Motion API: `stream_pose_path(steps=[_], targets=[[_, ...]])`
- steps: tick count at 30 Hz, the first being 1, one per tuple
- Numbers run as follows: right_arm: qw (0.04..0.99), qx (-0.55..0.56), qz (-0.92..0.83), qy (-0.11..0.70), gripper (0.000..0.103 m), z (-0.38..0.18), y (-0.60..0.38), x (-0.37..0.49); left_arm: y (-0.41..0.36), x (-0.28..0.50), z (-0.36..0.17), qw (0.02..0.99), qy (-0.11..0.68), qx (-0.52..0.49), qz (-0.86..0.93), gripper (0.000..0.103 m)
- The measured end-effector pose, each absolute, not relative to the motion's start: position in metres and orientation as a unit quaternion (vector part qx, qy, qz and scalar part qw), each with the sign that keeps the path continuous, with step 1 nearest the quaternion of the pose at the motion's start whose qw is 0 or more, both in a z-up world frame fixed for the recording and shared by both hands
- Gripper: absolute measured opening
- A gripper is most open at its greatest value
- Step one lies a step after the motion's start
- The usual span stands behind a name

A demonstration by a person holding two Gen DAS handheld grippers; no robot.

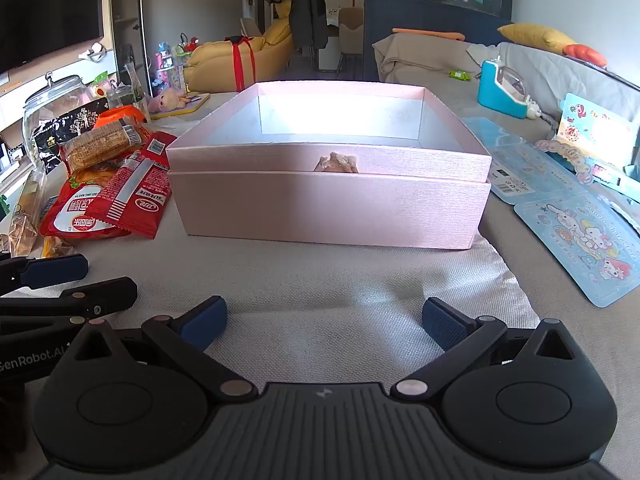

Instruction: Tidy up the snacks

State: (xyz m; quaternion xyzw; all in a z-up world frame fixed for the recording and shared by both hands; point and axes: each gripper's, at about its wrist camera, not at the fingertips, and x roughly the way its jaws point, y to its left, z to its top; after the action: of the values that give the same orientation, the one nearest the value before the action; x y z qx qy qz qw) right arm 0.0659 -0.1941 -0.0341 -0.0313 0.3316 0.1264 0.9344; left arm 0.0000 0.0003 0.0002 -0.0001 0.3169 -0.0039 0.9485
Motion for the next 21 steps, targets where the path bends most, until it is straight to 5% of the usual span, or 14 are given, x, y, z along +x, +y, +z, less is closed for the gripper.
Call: stream_pose_path(steps=[21], targets=[[0.934, -0.035, 0.125, 0.334, 0.103, -0.0340, -0.1936, 0.0664, 0.0003, 0.0000, 0.0002, 0.948, 0.317, 0.000, -0.004, 0.061]])
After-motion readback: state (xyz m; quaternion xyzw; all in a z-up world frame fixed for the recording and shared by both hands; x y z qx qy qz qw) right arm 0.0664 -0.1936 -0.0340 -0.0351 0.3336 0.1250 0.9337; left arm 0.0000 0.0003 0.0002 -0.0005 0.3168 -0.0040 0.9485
